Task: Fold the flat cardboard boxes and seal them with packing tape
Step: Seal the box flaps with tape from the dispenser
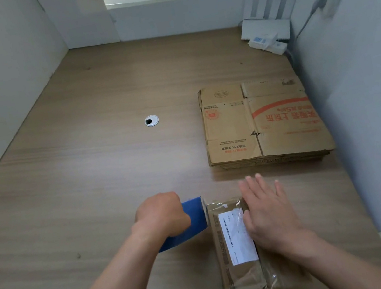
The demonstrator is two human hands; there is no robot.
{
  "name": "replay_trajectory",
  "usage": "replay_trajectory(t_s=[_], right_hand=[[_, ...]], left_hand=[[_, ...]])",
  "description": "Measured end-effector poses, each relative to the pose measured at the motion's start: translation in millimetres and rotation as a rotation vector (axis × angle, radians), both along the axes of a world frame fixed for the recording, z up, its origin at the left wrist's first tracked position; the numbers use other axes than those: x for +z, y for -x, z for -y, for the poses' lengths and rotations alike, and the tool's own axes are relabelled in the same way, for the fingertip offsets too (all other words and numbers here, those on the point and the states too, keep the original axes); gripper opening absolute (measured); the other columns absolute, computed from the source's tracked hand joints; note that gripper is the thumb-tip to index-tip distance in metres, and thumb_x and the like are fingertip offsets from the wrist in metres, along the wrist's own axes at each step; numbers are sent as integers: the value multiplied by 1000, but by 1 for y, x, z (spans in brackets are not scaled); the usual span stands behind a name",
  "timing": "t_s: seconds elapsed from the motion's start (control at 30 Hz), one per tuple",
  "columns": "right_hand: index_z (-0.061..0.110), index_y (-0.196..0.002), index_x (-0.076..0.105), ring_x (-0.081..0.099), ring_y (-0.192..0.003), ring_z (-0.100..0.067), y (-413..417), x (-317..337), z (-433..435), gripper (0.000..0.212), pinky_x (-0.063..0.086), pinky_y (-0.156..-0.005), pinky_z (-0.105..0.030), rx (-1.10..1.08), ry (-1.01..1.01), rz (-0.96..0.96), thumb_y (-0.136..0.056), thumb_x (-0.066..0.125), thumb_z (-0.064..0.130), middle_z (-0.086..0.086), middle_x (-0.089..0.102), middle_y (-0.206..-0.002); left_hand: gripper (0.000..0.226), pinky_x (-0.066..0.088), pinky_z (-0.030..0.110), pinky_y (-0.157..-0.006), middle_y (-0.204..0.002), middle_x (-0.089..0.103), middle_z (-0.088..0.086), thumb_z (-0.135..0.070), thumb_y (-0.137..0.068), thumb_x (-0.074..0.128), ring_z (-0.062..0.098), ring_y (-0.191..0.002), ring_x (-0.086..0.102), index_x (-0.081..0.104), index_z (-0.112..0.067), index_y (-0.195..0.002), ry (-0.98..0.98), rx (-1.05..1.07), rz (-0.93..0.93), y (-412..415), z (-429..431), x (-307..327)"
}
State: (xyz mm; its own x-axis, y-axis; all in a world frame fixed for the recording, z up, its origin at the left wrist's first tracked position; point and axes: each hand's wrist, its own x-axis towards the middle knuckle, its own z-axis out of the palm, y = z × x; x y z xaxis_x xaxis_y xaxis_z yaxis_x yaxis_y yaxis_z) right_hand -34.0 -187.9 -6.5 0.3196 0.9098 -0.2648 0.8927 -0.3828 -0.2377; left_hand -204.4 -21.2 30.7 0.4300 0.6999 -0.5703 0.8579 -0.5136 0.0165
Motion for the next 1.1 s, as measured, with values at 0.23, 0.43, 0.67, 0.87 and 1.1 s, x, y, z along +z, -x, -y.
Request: replay_trajectory(t_s=[0.23, 0.43, 0.67, 0.87, 1.1], right_hand=[[24, -123, 54, 54, -112, -20, 29, -6, -39, 39, 42, -94, -37, 370, -104, -107, -97, 35, 46, 3, 58, -122], [25, -99, 47, 55, -92, -23, 40, -7, -56, 20, 30, -74, -37, 245, -35, -21, -92, 39, 42, 2, 62, -103], [20, -110, 57, 61, -105, -31, 53, 0, -74, 29, 37, -83, -40, 114, 142, 20, -89, 41, 33, -8, 66, -113], [21, -119, 57, 58, -109, -25, 50, 0, -69, 46, 33, -107, -54, -34, 125, -146, -99, 29, 53, -3, 66, -110], [28, -119, 63, 57, -115, -24, 51, -1, -83, 33, 33, -108, -51, -51, 241, -94, -90, 55, 39, -1, 66, -121]], left_hand=[[21, 47, 28, -59, -80, 60, -4, -42, -77, 61, 14, -73, 58, 52, -24, -82, -33, 115, 35, 31, -11, -1], [29, 58, 33, -68, -80, 62, -5, -51, -70, 63, 15, -72, 61, 56, -26, -84, -27, 229, 79, 66, -9, -5], [27, 57, 33, -66, -80, 62, -5, -50, -73, 65, 13, -72, 62, 57, -26, -83, -27, 294, 124, 91, -5, 6], [24, 52, 29, -59, -81, 62, -4, -48, -78, 67, 12, -72, 62, 57, -26, -83, -36, 291, 175, 86, -7, 13], [26, 49, 26, -55, -79, 63, -5, -50, -77, 68, 13, -71, 62, 59, -27, -81, -68, 265, 189, 84, -11, 21]])
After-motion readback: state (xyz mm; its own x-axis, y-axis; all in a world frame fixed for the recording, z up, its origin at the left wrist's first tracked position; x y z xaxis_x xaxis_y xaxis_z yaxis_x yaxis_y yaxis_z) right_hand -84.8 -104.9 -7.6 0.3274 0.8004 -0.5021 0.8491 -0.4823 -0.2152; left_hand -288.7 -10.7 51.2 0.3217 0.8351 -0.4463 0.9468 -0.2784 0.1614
